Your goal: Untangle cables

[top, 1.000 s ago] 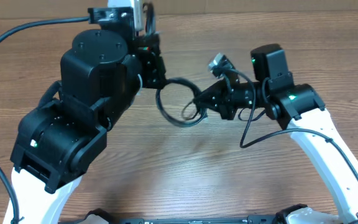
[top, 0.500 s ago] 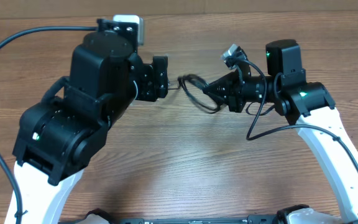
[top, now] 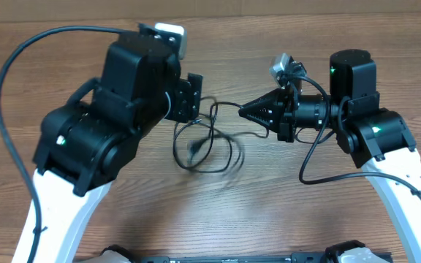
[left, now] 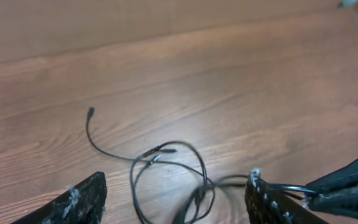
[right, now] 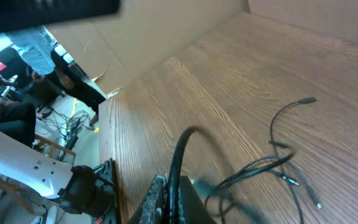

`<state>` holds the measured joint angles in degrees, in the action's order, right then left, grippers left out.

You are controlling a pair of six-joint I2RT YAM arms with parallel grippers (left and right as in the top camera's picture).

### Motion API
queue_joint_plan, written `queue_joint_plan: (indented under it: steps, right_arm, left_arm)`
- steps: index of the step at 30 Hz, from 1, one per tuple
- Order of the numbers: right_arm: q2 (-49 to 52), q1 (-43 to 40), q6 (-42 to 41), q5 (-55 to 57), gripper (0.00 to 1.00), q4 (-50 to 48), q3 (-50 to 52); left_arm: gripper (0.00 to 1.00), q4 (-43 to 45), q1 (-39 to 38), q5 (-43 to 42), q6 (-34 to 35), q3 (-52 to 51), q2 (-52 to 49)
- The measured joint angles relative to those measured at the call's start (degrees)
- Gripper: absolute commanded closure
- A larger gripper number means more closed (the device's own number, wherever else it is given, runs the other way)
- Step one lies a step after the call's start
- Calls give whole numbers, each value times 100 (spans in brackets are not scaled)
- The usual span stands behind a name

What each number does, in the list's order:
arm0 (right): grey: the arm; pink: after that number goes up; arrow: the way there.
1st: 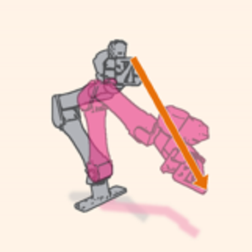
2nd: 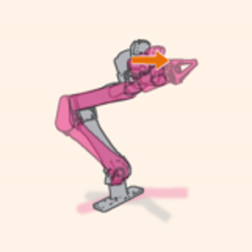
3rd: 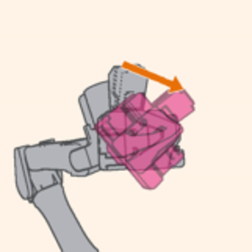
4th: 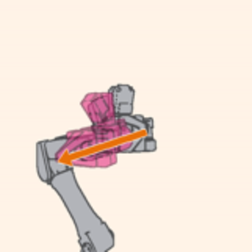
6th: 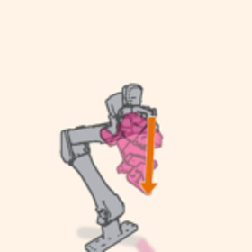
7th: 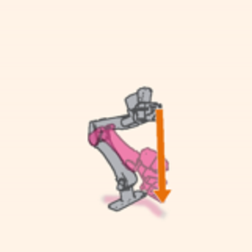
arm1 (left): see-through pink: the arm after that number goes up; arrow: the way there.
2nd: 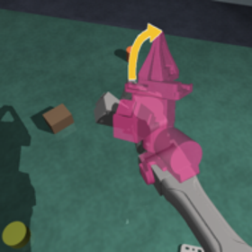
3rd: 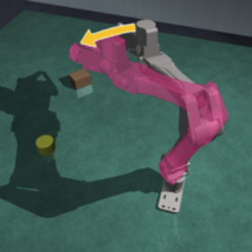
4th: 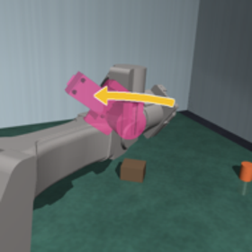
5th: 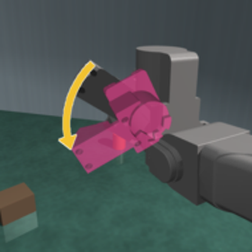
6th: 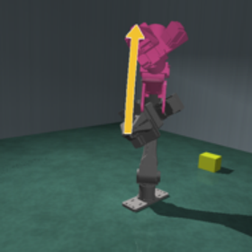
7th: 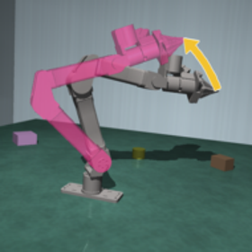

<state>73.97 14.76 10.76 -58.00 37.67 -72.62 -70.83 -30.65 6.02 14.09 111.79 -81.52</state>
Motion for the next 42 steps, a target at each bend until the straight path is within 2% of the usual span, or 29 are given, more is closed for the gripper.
queue_joint_plan:
  steps: [5,15,21,37,42]
  right_arm:
    - [0,2,-4,140,96,0,-260]
    - [0,2,-153,1121,96,0,-962]
    - [0,2,-254,1779,96,-57,-1526]
    - [0,0,-308,2953,96,-684,-2013]
    - [0,0,-498,3040,96,-949,-2124]
  left_arm:
    - [36,-87,0,-317,-284,0,-284]
    - [37,-205,0,-498,-531,-17,-496]
    - [36,-87,0,-673,-533,-520,-498]
    - [33,1635,0,-1639,-573,-2651,-540]
    - [35,2205,0,-2002,-573,-3134,-542]
